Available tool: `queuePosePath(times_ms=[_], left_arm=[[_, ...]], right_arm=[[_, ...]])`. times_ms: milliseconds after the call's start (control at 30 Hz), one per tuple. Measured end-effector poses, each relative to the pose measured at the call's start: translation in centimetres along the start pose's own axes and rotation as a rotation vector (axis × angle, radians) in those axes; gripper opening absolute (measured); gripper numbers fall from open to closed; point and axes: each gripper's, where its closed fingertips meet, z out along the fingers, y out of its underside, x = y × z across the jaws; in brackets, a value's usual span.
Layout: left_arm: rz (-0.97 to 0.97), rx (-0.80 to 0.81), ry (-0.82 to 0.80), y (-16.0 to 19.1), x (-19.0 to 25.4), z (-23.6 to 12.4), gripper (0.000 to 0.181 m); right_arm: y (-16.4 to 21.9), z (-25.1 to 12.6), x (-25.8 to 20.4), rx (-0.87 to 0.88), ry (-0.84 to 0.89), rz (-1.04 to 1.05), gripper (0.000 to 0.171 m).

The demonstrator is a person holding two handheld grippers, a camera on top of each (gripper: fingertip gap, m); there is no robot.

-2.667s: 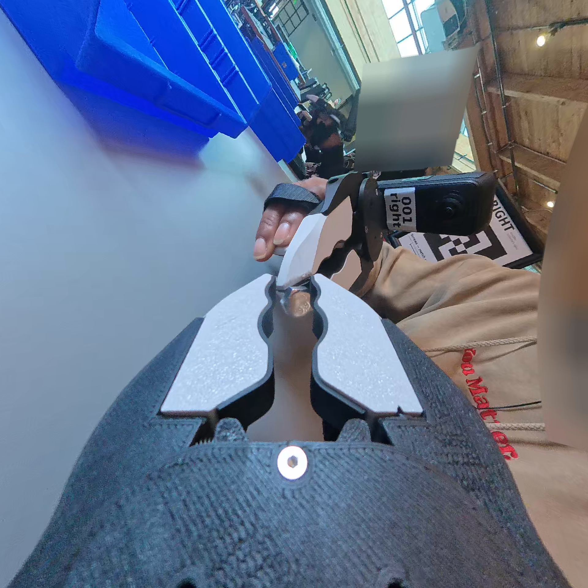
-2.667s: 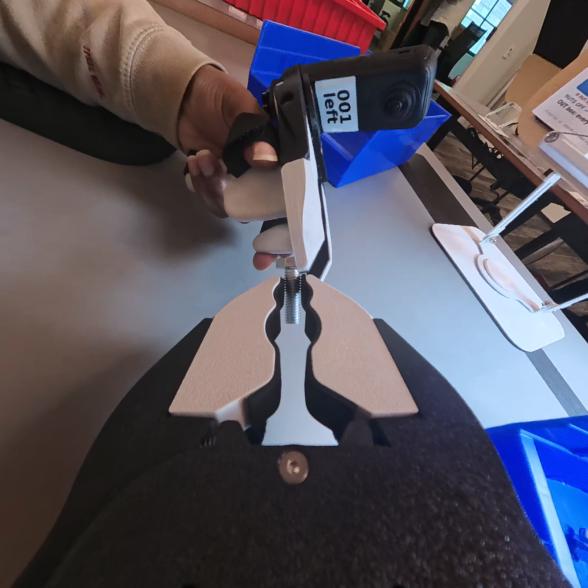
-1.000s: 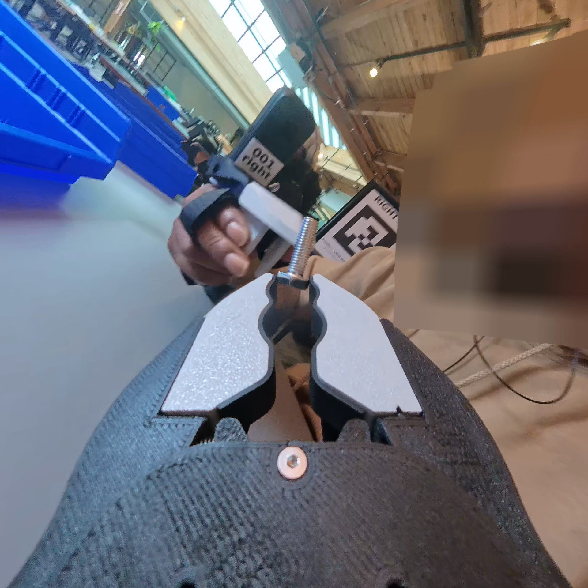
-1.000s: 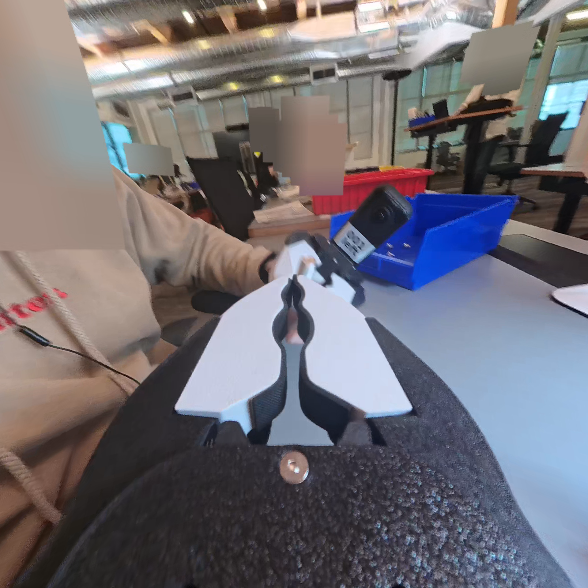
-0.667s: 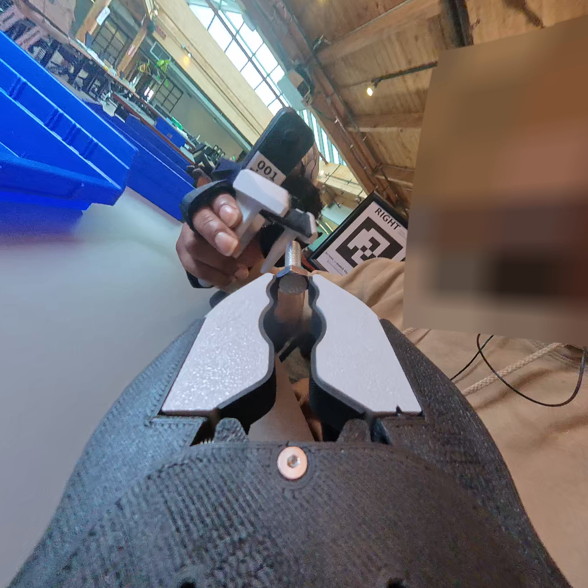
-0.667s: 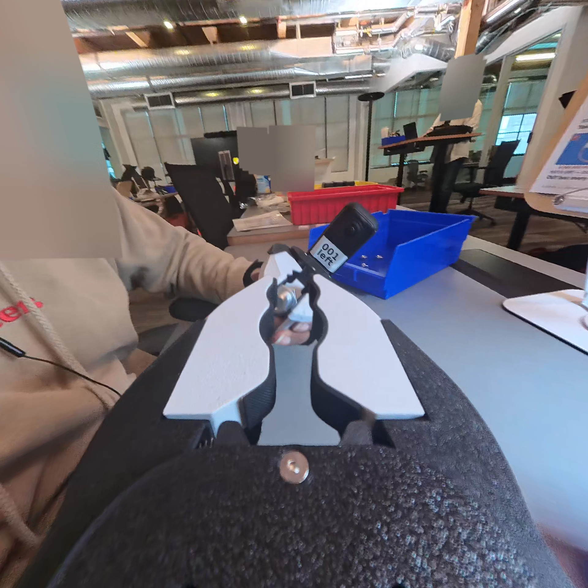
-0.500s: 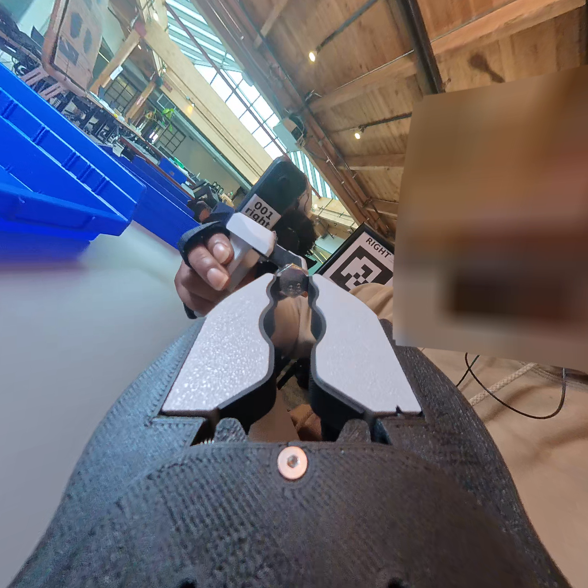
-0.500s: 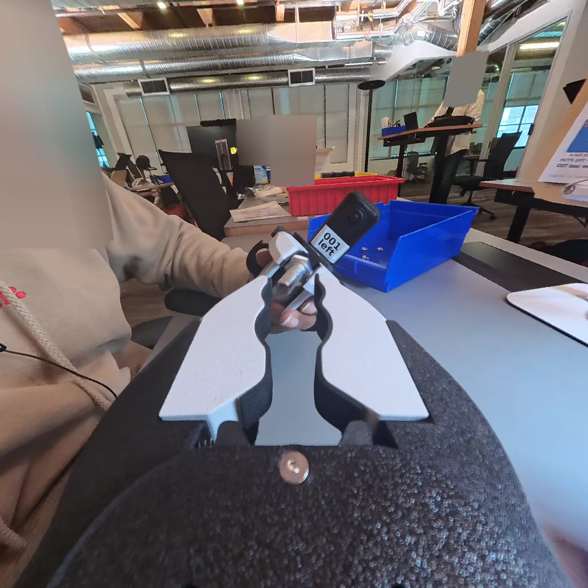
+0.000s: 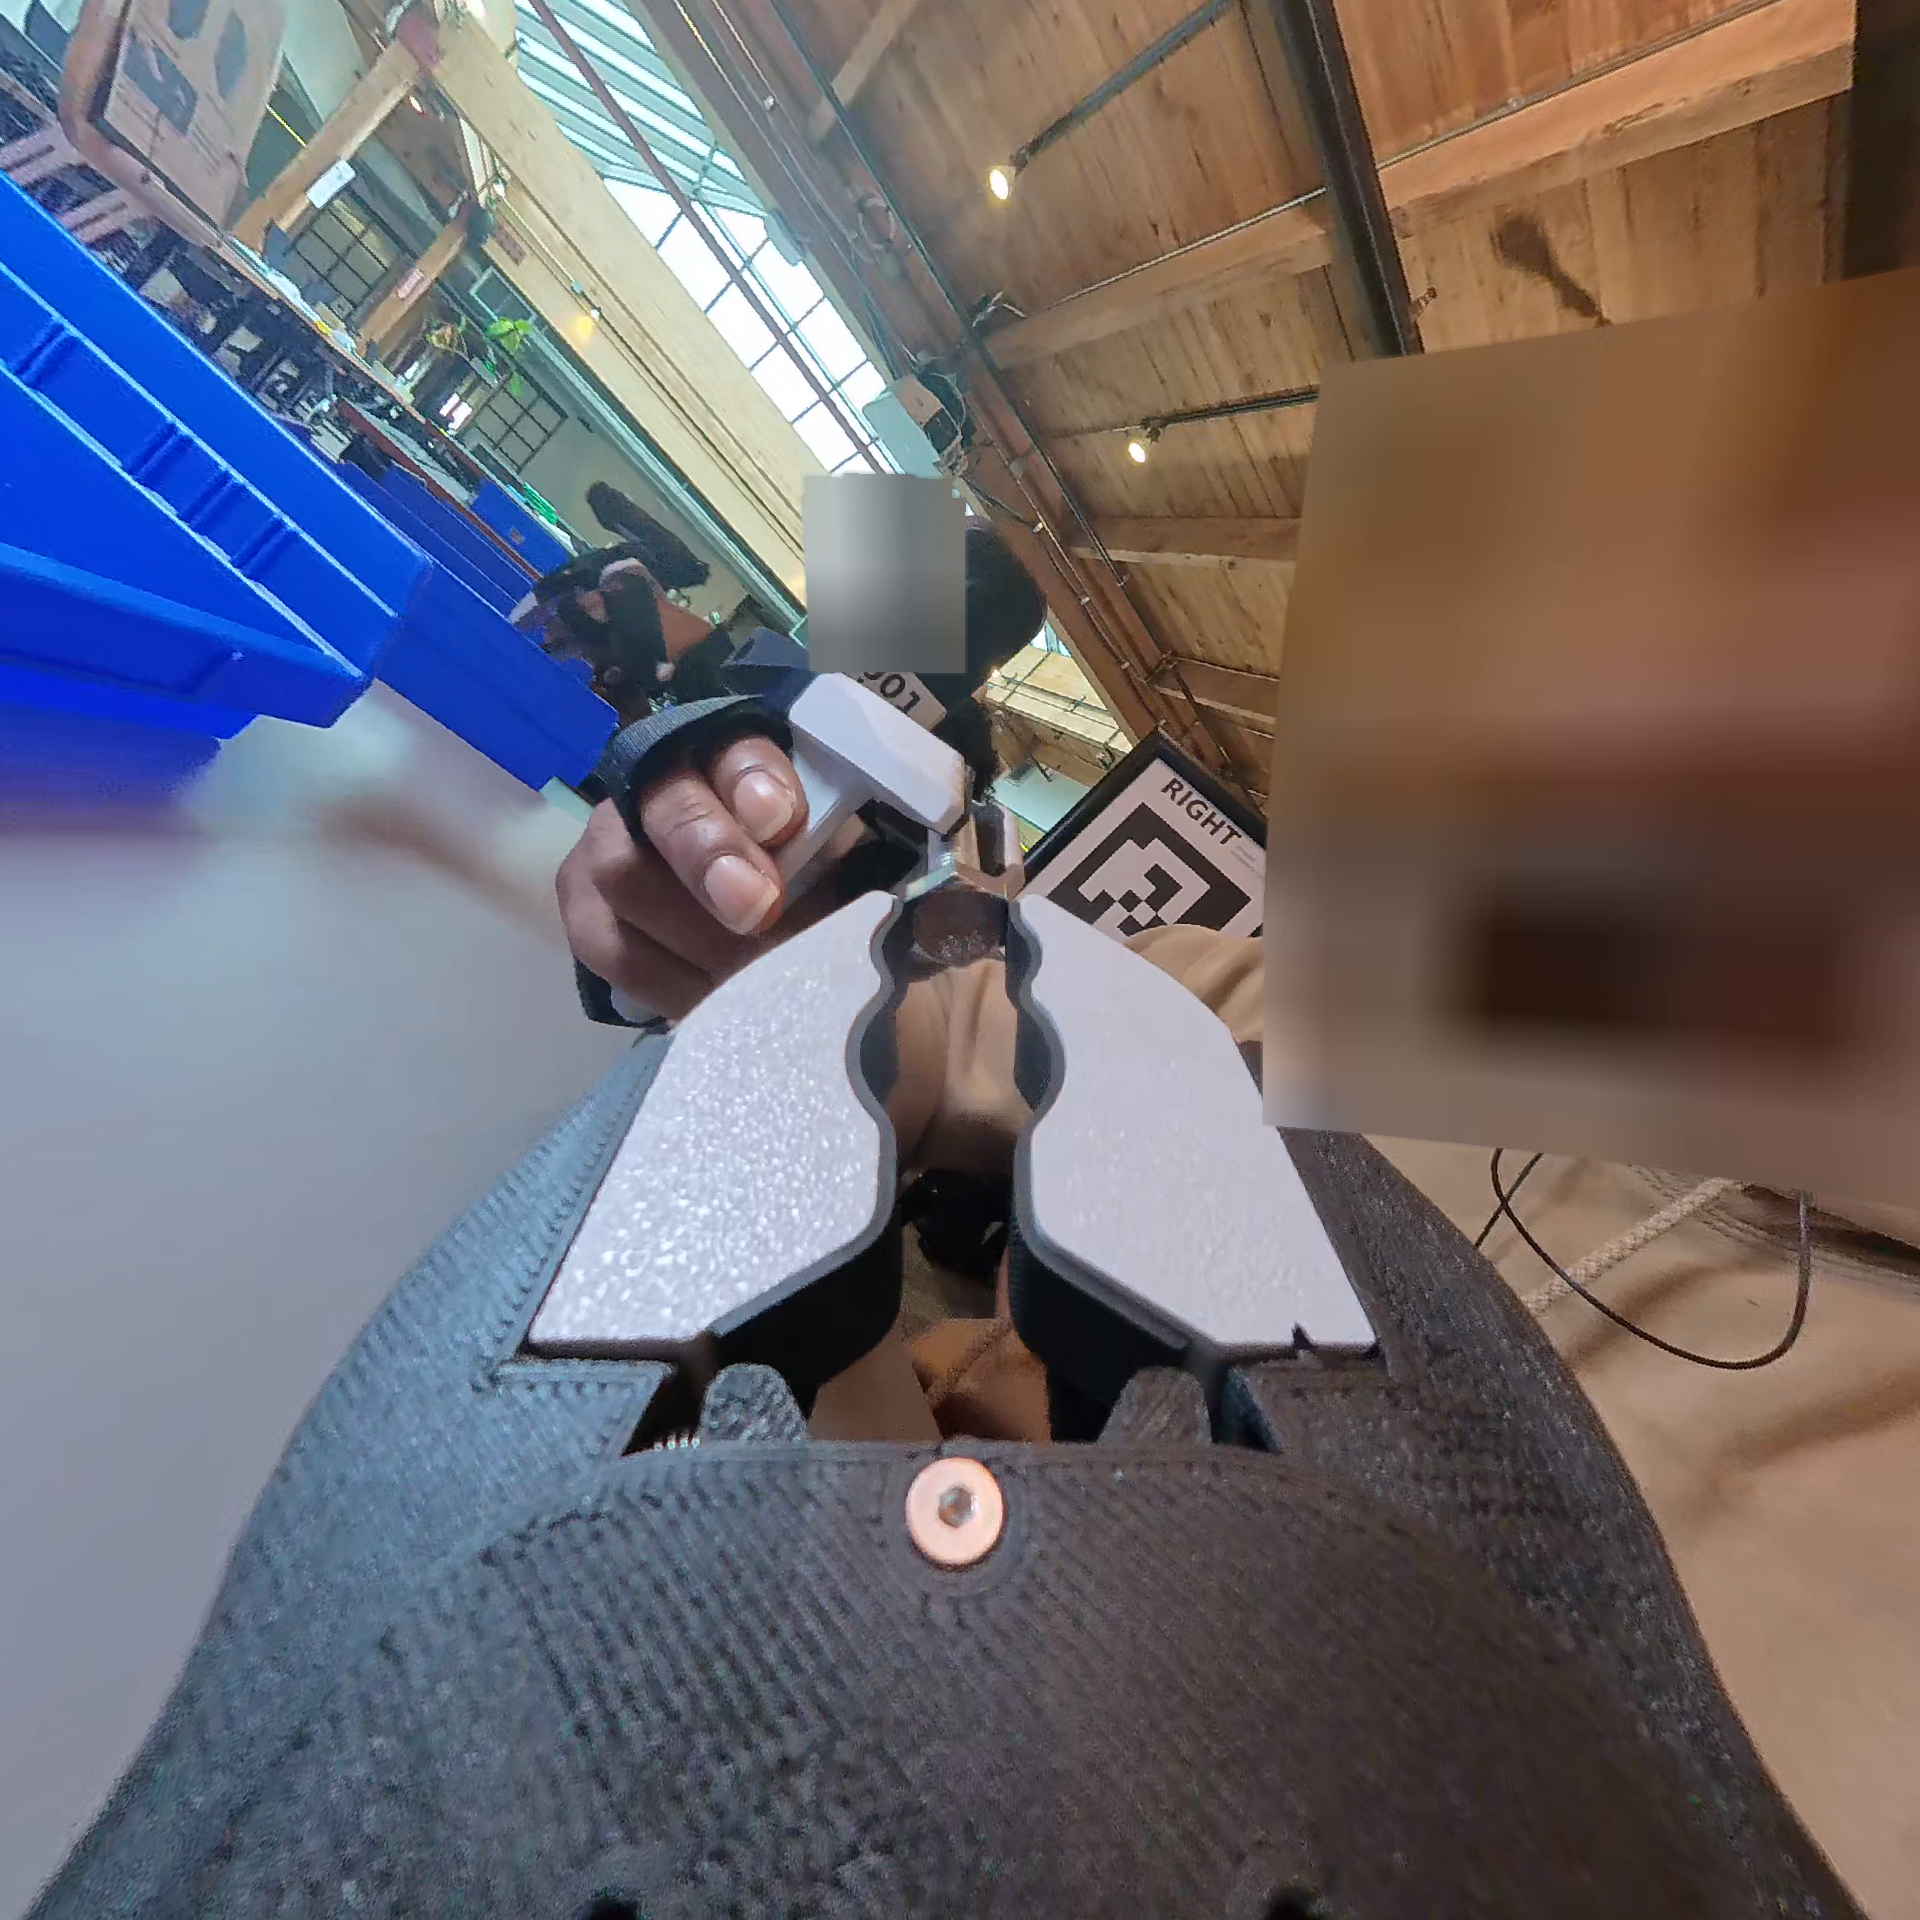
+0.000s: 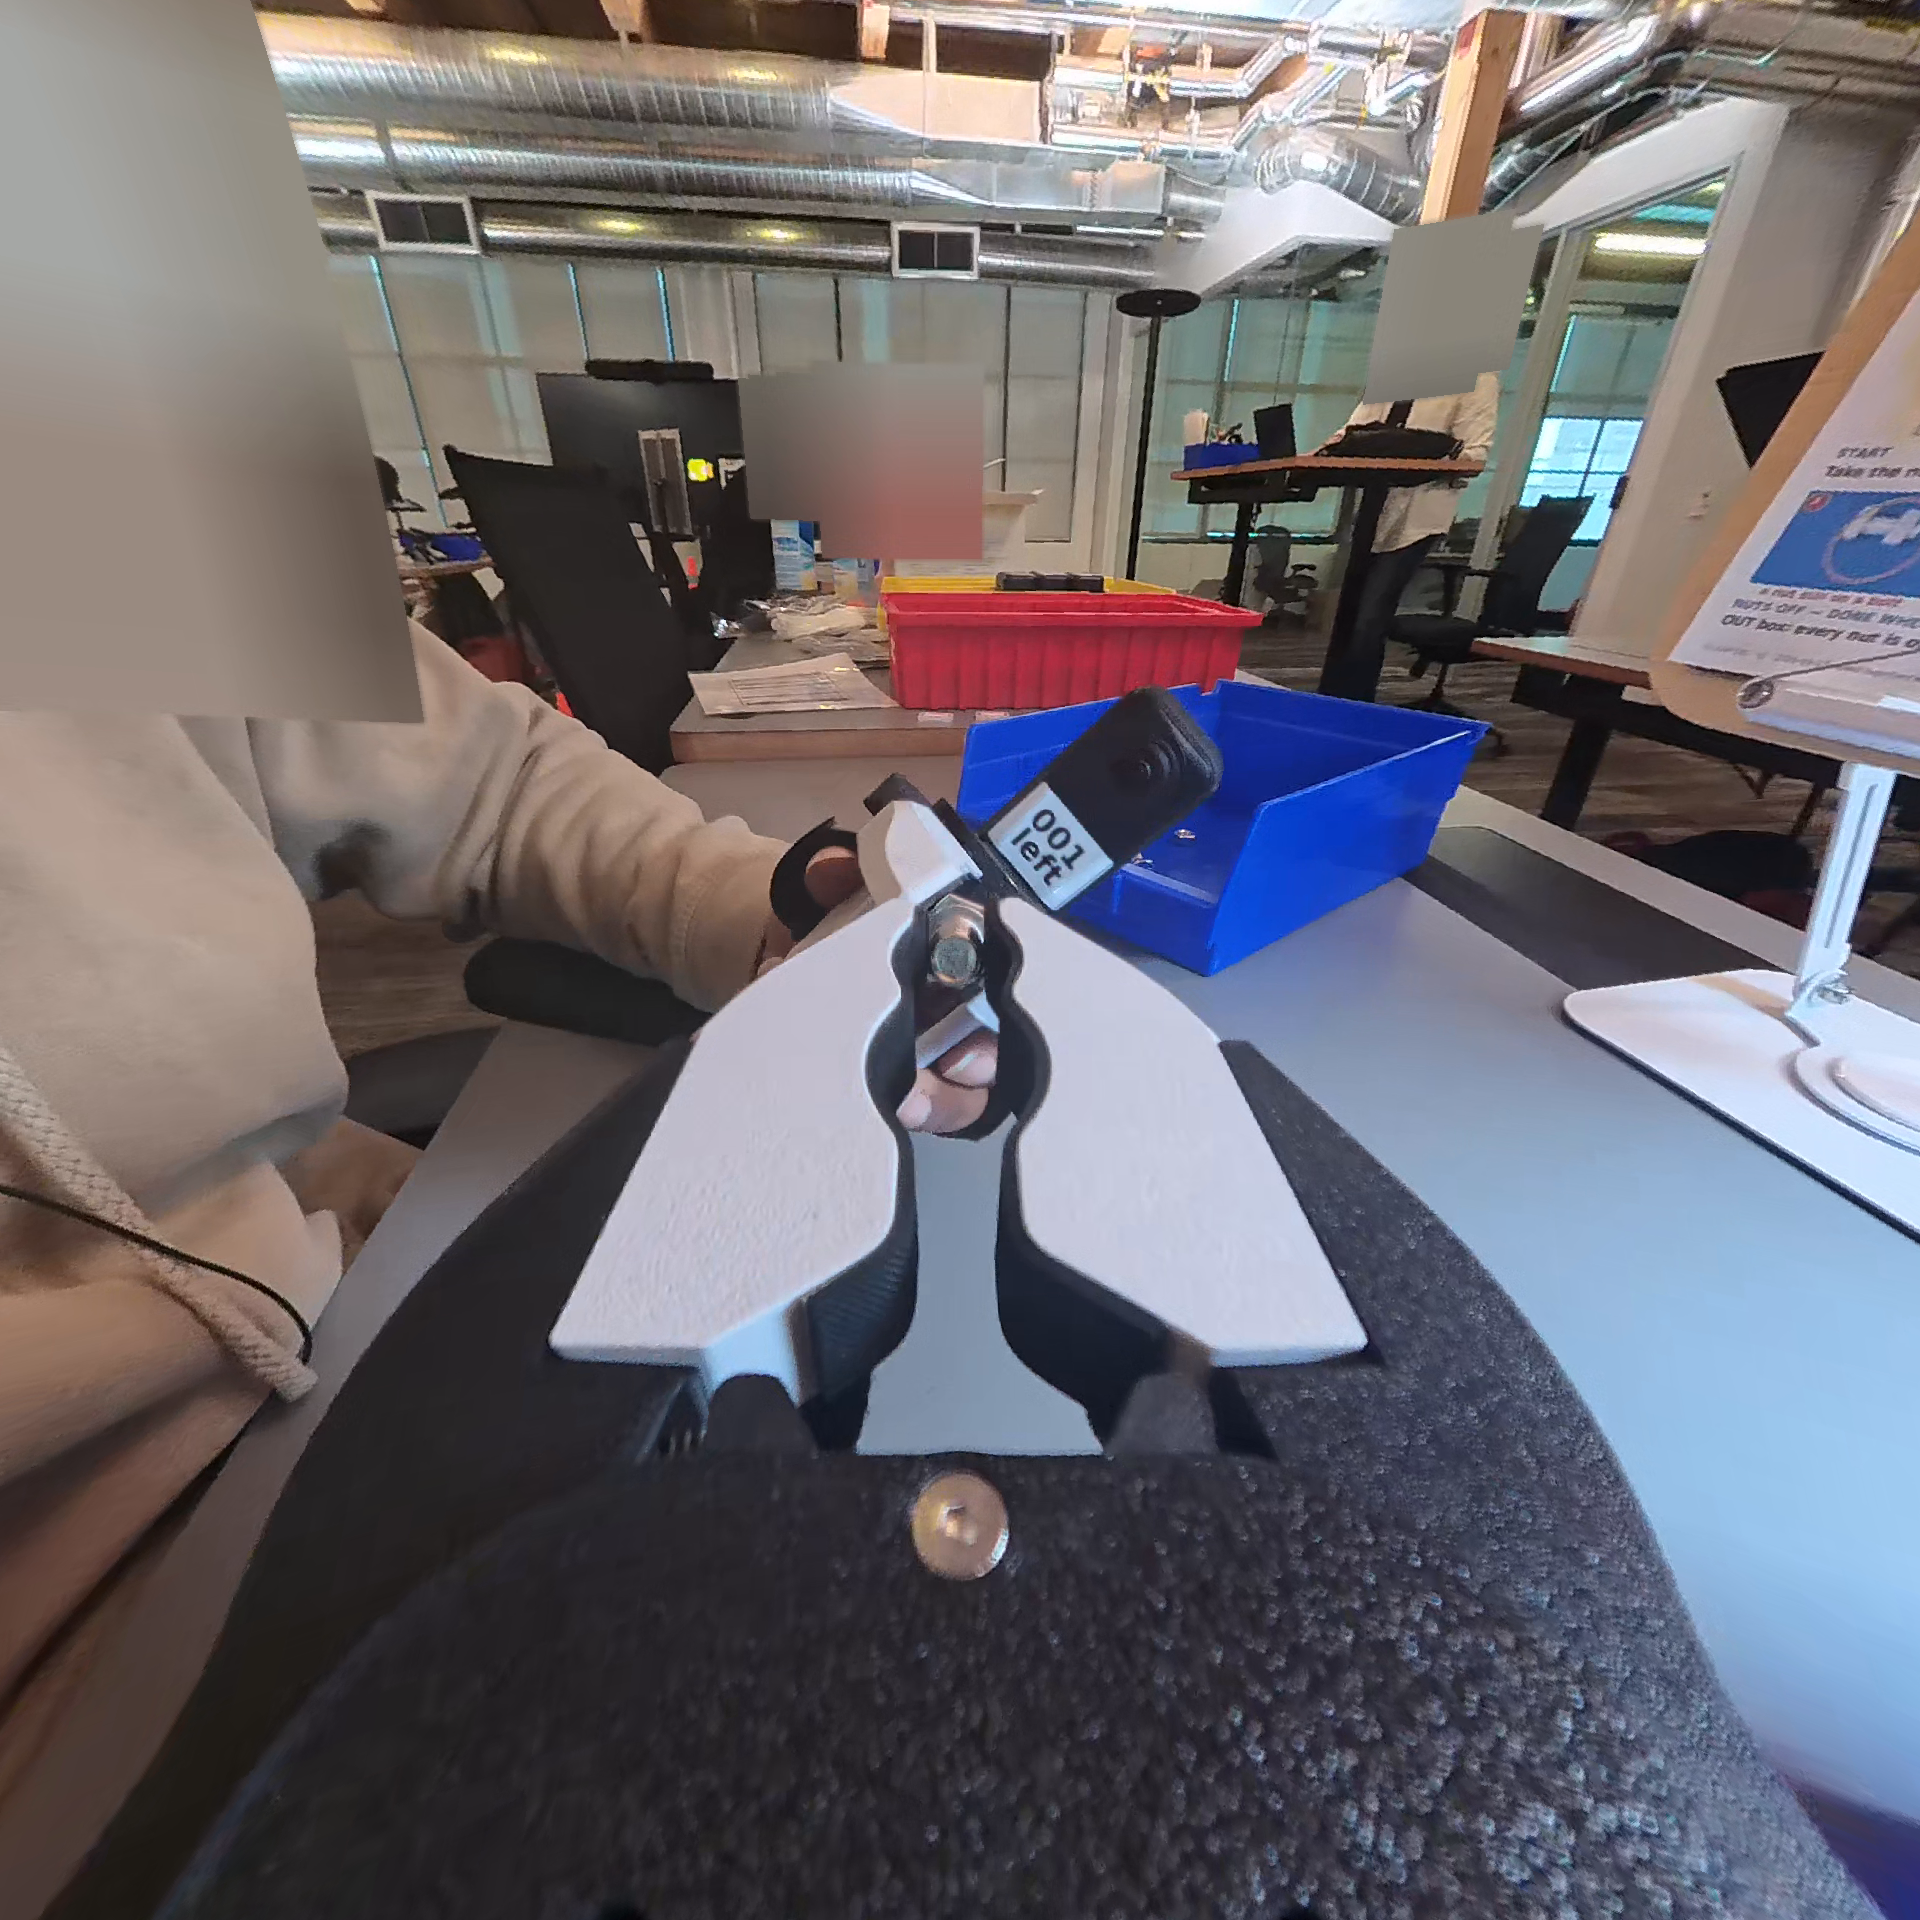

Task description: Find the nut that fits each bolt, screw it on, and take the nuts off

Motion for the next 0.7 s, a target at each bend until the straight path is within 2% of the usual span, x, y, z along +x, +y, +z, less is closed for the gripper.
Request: queuePosePath(times_ms=[133,267,500,700], left_arm=[[-0.021,-0.068,0.026,1.0,0.1,0.2,0.018],[0.039,-0.173,-0.007,2.4,-0.3,0.3,0.018],[0.291,-0.412,-0.244,4.6,-2.8,-0.6,0.020],[0.563,-0.559,-0.423,5.1,-4.4,-1.5,0.021]], right_arm=[[0.1,-0.1,-0.6,-0.018,-0.053,0.023,0.010],[0.7,-0.3,-1.3,-0.065,-0.135,0.080,0.009],[3.6,-0.9,-1.6,-0.224,-0.212,0.100,0.010],[5.2,-1.2,-0.8,-0.316,-0.192,0.142,0.010]])
